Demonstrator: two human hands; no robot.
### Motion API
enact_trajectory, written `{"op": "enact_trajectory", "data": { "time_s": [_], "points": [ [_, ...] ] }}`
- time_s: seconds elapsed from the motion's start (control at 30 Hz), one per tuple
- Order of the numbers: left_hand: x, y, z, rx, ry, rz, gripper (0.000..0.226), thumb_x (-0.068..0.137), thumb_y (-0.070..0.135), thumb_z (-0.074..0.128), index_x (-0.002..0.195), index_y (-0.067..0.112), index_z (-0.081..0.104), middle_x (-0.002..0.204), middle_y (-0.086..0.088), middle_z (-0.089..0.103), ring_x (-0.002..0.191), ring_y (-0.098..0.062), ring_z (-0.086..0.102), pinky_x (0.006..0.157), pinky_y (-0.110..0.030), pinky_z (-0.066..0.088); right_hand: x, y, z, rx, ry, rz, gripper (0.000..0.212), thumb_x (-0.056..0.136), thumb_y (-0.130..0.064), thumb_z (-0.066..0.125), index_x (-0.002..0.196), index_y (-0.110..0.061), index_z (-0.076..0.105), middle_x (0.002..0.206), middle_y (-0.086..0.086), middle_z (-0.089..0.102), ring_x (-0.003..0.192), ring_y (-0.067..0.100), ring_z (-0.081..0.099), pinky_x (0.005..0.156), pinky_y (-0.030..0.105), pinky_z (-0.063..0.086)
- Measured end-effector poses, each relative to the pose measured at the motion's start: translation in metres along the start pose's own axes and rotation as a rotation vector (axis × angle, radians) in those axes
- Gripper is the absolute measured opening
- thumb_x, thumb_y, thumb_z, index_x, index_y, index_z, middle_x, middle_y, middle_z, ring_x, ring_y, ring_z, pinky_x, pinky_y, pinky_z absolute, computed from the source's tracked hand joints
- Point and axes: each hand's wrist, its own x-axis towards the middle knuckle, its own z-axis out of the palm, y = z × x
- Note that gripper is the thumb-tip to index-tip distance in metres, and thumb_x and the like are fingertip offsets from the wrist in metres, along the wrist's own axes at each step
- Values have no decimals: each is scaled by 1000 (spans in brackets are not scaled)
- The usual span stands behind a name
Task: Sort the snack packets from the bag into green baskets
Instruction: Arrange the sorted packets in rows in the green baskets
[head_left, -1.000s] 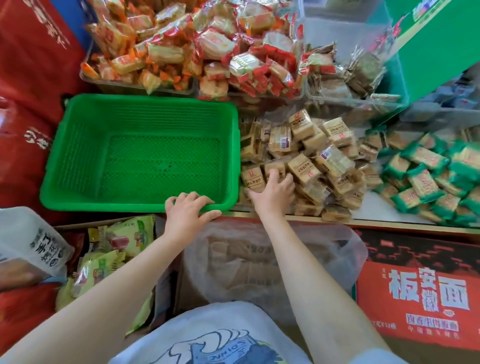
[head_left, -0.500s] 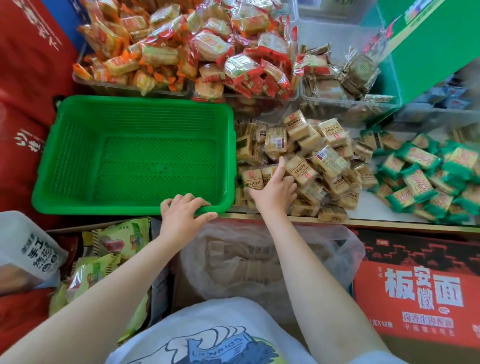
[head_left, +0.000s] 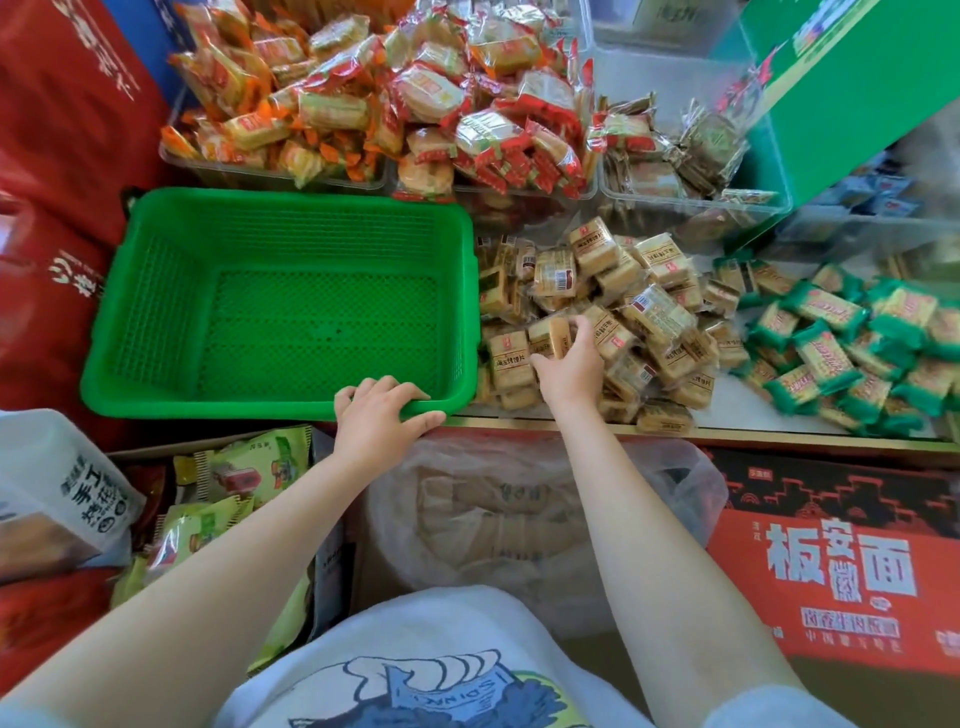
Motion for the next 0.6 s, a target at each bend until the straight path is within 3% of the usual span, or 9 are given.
{"op": "enact_trajectory", "data": {
  "time_s": [0.07, 0.13, 0.17, 0.23, 0.3, 0.4, 0.5, 0.6],
  "points": [
    [0, 1, -7, -55, -30, -30, 47, 90, 65, 55, 122, 32, 66, 121, 3, 59, 124, -21, 46, 106, -40, 24, -13, -4, -15, 100, 78, -49, 55, 90, -16, 73, 136, -19, 42, 113, 0, 59, 79, 6, 59, 60, 17, 43],
    [-2, 9, -20, -303, 46, -28, 43, 90, 59, 62, 120, 28, 67, 124, 2, 61, 125, -19, 48, 106, -37, 34, -30, -10, -31, 257, 99, -75, 51, 90, -23, 73, 130, -21, 41, 111, -5, 55, 81, 1, 57, 60, 13, 44],
    [-5, 19, -27, -485, 79, -37, 40, 89, 54, 65, 119, 27, 67, 123, 4, 62, 121, -15, 52, 103, -32, 38, -39, -14, -36, 337, 48, -77, 47, 91, -26, 72, 127, -21, 41, 111, -6, 56, 83, 1, 59, 62, 14, 49],
    [-11, 45, -41, -950, -28, -97, 43, 86, 48, 71, 122, 25, 63, 118, 5, 67, 111, -12, 63, 94, -27, 48, -55, -22, -35, 455, -166, -80, 32, 96, -30, 66, 121, -19, 49, 109, -7, 64, 86, 3, 66, 75, 22, 58],
    [-13, 64, -43, -1302, -162, -194, 45, 85, 36, 73, 123, 16, 60, 113, -6, 71, 100, -21, 72, 77, -35, 59, -62, -21, -24, 436, -326, -102, 26, 101, -38, 56, 116, -17, 61, 107, -2, 71, 96, 10, 69, 86, 33, 58],
    [-12, 63, -39, -1357, -122, -350, 21, 92, 16, 71, 110, 8, 62, 97, -13, 73, 78, -21, 75, 60, -37, 61, -49, -9, -15, 333, -267, -32, 30, 102, -40, 52, 106, -16, 70, 102, -2, 72, 100, 17, 66, 86, 33, 52],
    [-9, 47, -34, -1320, -92, -400, 22, 94, 18, 69, 111, 7, 60, 95, -12, 73, 69, -18, 73, 50, -32, 58, -17, 16, -4, 116, -181, 90, 34, 98, -35, 59, 123, -13, 63, 121, 2, 64, 115, 22, 60, 96, 37, 49],
    [-7, 36, -36, -1378, -125, -443, 21, 100, 21, 61, 118, 13, 54, 100, -10, 70, 75, -22, 72, 60, -40, 61, 3, 24, 19, -57, -243, 142, 60, 93, -45, 65, 139, -7, 52, 138, 10, 52, 127, 30, 51, 104, 41, 45]
  ]
}}
